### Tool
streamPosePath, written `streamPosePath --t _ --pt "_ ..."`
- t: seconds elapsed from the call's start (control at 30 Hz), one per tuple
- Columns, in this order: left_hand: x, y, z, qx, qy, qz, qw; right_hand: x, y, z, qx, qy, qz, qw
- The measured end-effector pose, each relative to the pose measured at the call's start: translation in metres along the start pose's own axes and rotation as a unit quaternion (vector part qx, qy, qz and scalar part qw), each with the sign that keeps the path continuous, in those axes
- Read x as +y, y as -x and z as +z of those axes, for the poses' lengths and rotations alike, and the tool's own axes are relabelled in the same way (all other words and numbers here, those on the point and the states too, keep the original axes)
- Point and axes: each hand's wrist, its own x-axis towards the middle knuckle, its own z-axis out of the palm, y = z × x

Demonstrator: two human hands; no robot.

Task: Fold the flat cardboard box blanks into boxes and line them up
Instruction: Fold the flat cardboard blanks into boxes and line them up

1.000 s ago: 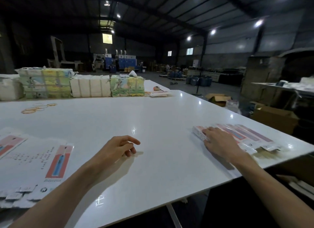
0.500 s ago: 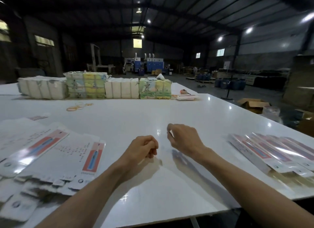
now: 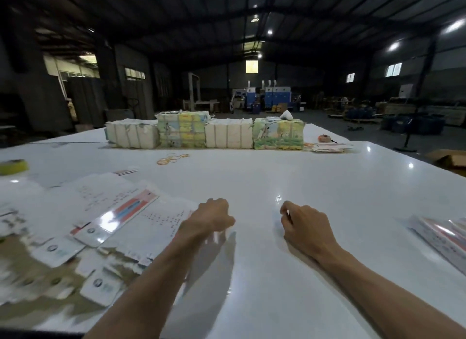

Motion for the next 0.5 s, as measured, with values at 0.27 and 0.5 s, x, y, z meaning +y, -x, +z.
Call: streamPosePath --t 0.27,0.5 --pt "-0.063 0.016 -0.027 0.043 -0.165 -0.186 0.968 0.003 0.0 0.001 -0.018 -0.044 -0.005 0.999" --pt "-0.068 0.012 -0.037 0.059 -0.089 -0.186 0.977 0.001 0.004 -0.004 -0.03 -0.059 -0.015 0.998"
